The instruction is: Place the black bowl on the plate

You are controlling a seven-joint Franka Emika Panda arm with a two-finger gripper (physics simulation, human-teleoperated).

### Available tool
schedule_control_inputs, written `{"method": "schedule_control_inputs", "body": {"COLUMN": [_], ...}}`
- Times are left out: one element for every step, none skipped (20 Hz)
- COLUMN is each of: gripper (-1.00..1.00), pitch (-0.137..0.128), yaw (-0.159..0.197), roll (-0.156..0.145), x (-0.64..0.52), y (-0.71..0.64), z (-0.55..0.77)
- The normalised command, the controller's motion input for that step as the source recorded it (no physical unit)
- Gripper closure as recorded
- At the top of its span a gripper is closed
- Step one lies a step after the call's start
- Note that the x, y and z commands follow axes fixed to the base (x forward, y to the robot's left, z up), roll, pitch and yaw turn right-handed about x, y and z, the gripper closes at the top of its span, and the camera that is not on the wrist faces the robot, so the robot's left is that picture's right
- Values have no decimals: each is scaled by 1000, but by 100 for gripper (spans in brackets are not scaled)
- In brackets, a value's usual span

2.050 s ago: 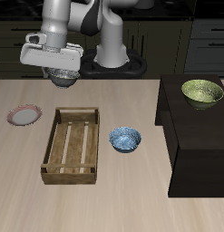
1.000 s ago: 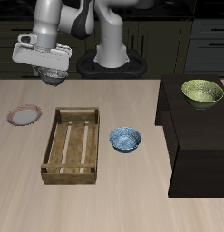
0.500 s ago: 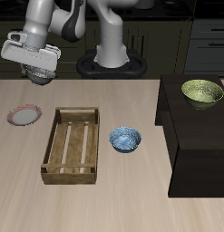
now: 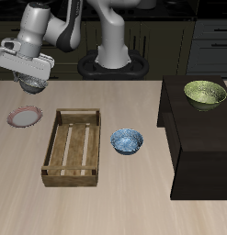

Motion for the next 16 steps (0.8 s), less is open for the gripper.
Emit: {"method": "schedule_control_inputs", "body": {"gripper": [100, 100, 100, 100, 100, 100, 100, 100, 100, 100, 100, 100, 100, 100, 100, 100], "pitch": [6, 45, 95, 15, -11, 0, 47, 62, 61, 52, 65, 56, 38, 62, 33, 2], "yaw": [25, -7, -37, -19, 28, -28, -20, -6, -12, -3, 6, -24, 14, -12, -14, 10], "roll": [-9, -22, -49, -27, -3, -44, -11, -54, -2, -52, -5, 21, -28, 22, -26, 5], "x": [149, 207, 457, 132, 136, 158, 178, 401, 215, 146, 113, 77, 80, 139, 26, -5], "y": [-56, -152, -323, -71, -50, -149, -79, -226, -68, -79, -4, 87, 6, 15, 35, 130], "z": [-163, -208, -388, -116, -67, -87, -184, -384, -325, -318, -314, -319, -268, -405, -214, -110]}}
